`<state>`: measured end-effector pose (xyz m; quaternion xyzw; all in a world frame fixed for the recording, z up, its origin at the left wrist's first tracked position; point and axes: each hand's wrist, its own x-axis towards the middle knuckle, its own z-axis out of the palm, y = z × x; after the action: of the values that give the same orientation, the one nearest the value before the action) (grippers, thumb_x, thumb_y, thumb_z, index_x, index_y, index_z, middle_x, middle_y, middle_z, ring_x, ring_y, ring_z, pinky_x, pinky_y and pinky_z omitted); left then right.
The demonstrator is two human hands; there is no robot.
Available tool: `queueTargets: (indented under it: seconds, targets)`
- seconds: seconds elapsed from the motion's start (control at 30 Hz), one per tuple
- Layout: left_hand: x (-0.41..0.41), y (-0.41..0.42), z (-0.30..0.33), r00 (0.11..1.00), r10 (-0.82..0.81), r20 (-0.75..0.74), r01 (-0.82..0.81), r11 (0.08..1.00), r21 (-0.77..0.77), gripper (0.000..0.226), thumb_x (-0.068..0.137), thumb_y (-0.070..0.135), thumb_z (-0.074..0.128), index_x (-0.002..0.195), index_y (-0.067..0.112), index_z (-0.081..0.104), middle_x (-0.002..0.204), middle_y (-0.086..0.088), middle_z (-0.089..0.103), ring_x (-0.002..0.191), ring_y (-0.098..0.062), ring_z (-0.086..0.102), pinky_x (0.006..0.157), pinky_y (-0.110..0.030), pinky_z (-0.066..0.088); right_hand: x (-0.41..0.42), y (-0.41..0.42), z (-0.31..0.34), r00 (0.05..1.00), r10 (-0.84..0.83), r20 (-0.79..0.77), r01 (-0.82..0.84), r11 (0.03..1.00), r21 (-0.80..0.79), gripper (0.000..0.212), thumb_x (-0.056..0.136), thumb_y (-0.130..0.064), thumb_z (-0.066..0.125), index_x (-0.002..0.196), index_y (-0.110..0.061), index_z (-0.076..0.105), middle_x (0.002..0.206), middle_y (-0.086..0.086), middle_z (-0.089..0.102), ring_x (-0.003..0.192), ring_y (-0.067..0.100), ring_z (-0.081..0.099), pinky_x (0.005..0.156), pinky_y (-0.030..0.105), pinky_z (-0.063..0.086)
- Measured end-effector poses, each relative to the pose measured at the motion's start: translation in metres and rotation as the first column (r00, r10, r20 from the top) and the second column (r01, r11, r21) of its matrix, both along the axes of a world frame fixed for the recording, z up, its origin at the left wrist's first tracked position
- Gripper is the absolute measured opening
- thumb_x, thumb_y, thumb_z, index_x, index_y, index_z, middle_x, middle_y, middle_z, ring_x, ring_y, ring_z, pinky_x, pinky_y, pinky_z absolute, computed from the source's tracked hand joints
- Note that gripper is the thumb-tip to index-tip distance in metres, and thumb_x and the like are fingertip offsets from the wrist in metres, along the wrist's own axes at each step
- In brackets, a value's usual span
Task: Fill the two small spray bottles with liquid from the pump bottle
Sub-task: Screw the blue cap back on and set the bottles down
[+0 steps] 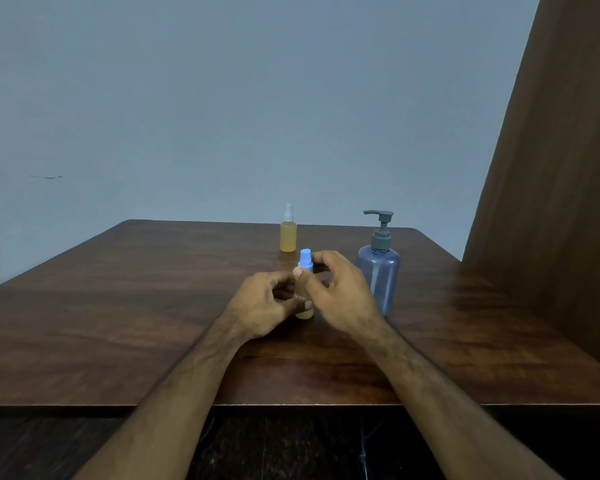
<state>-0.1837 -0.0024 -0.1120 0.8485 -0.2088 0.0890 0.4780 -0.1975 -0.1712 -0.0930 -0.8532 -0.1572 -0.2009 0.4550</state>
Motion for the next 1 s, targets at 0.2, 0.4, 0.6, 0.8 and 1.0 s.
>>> queueTargets:
  seconds: [0.2,0.4,0.6,0.8,1.0]
  targets:
    - [-0.0002,-0.0008,0.0006,0.999,-0.015,0.036,0.014,1.000,0.022,0.026,0.084,0.032,0.080,0.109,0.030,0.074,0.097,0.017,0.077,0.096,0.001,0.071,0.089,-0.020,0.054,0.0020,0.0015,0.0000,1.000,-0.008,-0.014,0.007,0.999,-0.043,0.027,0.106,-0.038,0.053,0.122,-0.022,0.067,0.115,-0.013,0.062,0.068,-0.020,0.060,0.058,0.005,0.043]
    - [0.0011,-0.0017,0.0010,0.998,0.004,0.069,-0.009,0.997,0.078,0.036,0.084,0.038,0.079,0.116,0.023,0.072,0.102,0.012,0.077,0.097,0.001,0.070,0.087,-0.015,0.053,0.0032,0.0034,0.0047,0.996,-0.083,0.023,0.085,0.993,-0.086,0.022,0.100,-0.043,0.063,0.104,-0.023,0.067,0.099,-0.011,0.066,0.065,-0.010,0.061,0.055,0.003,0.043]
    - [-0.0006,-0.0019,0.0020,0.999,-0.020,0.041,0.017,0.996,0.084,0.034,0.087,0.035,0.077,0.118,0.024,0.071,0.107,0.013,0.076,0.102,0.002,0.069,0.088,-0.013,0.051,0.0029,0.0026,0.0056,0.995,-0.094,0.020,0.096,0.990,-0.099,0.029,0.098,-0.048,0.064,0.107,-0.021,0.066,0.108,-0.007,0.066,0.075,-0.006,0.063,0.055,0.007,0.044]
    - [-0.0011,-0.0008,0.0018,0.999,-0.027,0.038,0.024,0.997,0.074,0.025,0.088,0.031,0.076,0.111,0.022,0.074,0.104,0.013,0.077,0.099,0.001,0.069,0.094,-0.025,0.055,-0.0006,0.0006,0.0003,0.998,-0.051,0.027,0.052,0.998,-0.035,0.027,0.102,-0.044,0.059,0.113,-0.022,0.070,0.107,-0.012,0.068,0.071,-0.024,0.059,0.061,0.007,0.044]
    - [-0.0004,-0.0018,0.0011,0.998,-0.018,0.066,0.012,0.995,0.095,0.023,0.088,0.030,0.077,0.108,0.019,0.074,0.104,0.010,0.077,0.098,0.001,0.070,0.094,-0.029,0.056,0.0015,0.0021,0.0036,0.996,-0.083,0.037,0.086,0.993,-0.079,0.021,0.099,-0.045,0.063,0.099,-0.024,0.063,0.103,-0.009,0.066,0.067,-0.027,0.056,0.057,0.002,0.043]
